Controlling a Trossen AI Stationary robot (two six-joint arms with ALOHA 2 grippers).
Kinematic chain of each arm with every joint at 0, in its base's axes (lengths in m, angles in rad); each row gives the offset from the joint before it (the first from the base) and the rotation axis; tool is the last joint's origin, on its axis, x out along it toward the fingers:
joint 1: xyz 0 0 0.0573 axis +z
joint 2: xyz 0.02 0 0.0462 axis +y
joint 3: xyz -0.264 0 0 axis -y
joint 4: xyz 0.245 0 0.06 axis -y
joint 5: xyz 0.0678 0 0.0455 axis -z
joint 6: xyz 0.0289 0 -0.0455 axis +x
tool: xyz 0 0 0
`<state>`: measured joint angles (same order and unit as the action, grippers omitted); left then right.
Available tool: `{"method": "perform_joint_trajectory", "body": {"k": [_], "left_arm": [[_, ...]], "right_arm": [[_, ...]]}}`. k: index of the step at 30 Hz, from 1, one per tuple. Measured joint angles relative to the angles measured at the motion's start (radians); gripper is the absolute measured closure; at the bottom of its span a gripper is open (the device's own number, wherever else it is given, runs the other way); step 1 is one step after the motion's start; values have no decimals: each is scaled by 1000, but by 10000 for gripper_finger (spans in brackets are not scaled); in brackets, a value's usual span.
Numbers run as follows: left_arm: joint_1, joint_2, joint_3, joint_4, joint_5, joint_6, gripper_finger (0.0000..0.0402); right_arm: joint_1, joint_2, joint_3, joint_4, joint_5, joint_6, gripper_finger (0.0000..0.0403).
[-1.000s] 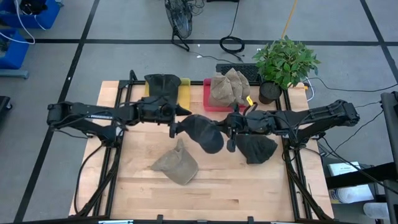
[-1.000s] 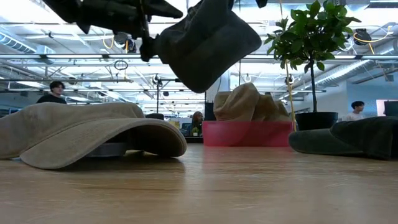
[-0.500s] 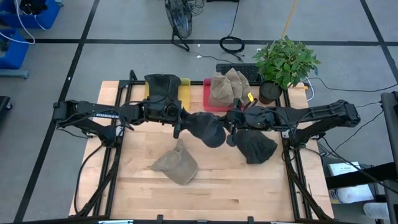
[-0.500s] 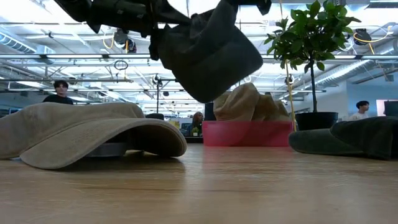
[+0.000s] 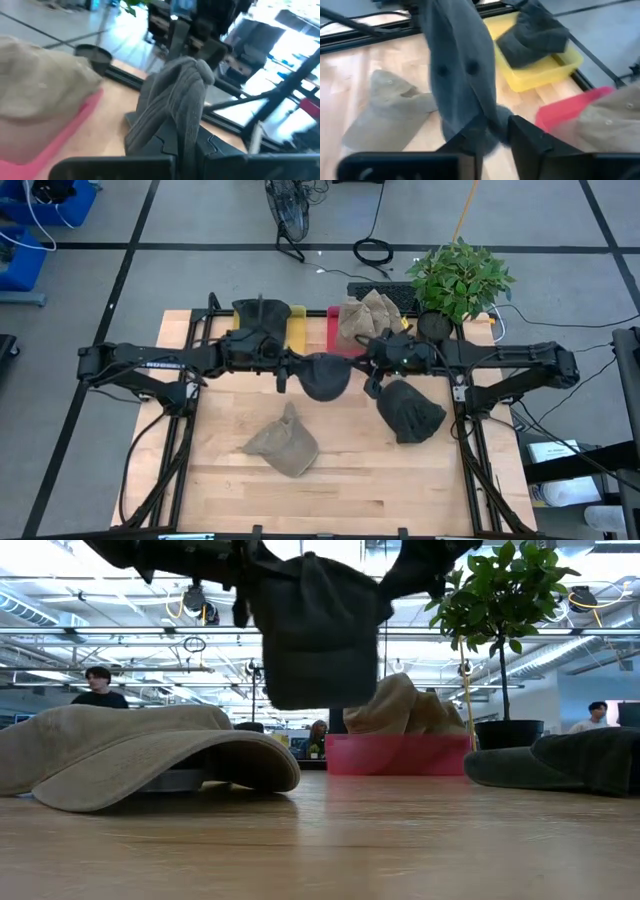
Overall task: Pick & Place hat
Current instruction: Put the black cap into the yellow bin
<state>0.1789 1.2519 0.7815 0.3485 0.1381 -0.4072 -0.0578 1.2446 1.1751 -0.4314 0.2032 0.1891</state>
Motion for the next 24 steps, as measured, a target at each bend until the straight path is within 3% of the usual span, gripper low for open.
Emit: {"method": "perform_joint_trajectory", "body": {"k": [7, 13, 17, 24], "left_arm": [[25, -166, 0, -225, -121, -21, 393], [77, -299, 0, -396, -200, -14, 394], [161, -340, 0, -459, -171, -13, 391], [340, -319, 0, -457, -3, 35, 393]], "right_arm": [[-89, 0, -24, 5, 5, 8, 254], [-101, 0, -113, 72, 4, 9, 219], [-98, 0, -199, 180, -41, 56, 211], [-98, 0, -320, 387, -104, 162, 215]]}}
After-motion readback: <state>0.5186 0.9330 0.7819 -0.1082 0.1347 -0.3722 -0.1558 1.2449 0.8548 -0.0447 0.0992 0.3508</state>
